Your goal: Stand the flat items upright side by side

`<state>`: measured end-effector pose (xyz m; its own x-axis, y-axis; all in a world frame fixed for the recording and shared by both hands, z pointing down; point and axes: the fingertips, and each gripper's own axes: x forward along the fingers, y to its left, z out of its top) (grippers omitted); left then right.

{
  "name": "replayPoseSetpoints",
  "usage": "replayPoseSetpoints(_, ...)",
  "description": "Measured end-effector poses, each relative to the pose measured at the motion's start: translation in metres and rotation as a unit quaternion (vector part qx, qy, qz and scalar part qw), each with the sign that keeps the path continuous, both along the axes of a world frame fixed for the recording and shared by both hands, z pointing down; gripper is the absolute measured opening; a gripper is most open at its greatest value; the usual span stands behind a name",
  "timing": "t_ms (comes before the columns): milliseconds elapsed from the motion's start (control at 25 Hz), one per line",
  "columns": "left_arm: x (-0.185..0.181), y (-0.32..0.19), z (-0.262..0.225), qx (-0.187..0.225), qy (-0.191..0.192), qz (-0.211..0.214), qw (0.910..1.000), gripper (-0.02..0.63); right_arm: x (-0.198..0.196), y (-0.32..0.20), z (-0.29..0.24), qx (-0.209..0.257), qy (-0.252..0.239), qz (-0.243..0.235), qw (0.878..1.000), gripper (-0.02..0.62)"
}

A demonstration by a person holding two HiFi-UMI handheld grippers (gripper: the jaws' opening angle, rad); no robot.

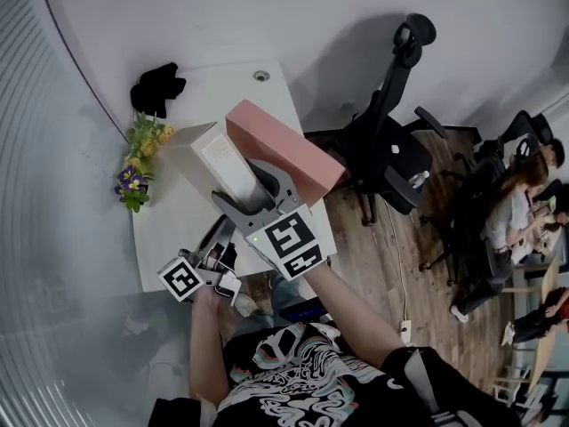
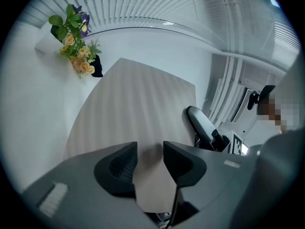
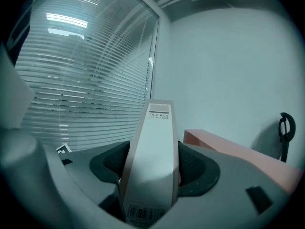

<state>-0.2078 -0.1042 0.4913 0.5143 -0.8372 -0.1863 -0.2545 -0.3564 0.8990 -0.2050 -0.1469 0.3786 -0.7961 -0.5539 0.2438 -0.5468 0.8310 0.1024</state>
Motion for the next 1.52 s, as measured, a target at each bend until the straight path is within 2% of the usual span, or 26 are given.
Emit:
replayPoseSetpoints(280, -0.001, 0.0, 0.015, -0.024, -0.005, -0.008, 0.9997, 0.138, 0.009, 0.007, -0.003, 0.032, -0.046, -0.011, 0.998, 0.31)
replayPoseSetpoints(400, 0.003, -0.003, 0.008, -0.024, 0.009, -0.012, 0.9996, 0.138, 0.014, 0.008, -0.001, 0.038, -0.059, -0.008, 0.997, 0.31)
replayPoseSetpoints(720, 0.006, -0.005, 0.013, -0.032, -0.003, -0.008, 0.9995, 0.137, 0.028, 0.011, 0.006, 0.012, -0.085, -0.002, 0.996, 0.302)
replayPoseSetpoints(1040, 0.016, -0.008, 0.016, -0.047, 0.003, 0.003, 0.9989, 0.138, 0.05, 0.014, 0.022, -0.015, -0.061, 0.009, 0.998, 0.299)
replayPoseSetpoints(1200, 0.019, -0.01, 0.016, -0.04, -0.008, 0.009, 0.9991, 0.138, 0.059, 0.018, 0.033, -0.026, -0.047, 0.015, 0.998, 0.299)
replayPoseSetpoints(1360, 0.023, -0.01, 0.021, -0.057, -0.001, 0.014, 0.9982, 0.138, 0.068, 0.02, 0.043, -0.035, -0.036, 0.021, 0.999, 0.299)
replayPoseSetpoints(1520, 0.025, -0.011, 0.026, -0.049, -0.019, 0.02, 0.9984, 0.138, 0.074, 0.022, 0.051, -0.04, -0.027, 0.023, 0.999, 0.299)
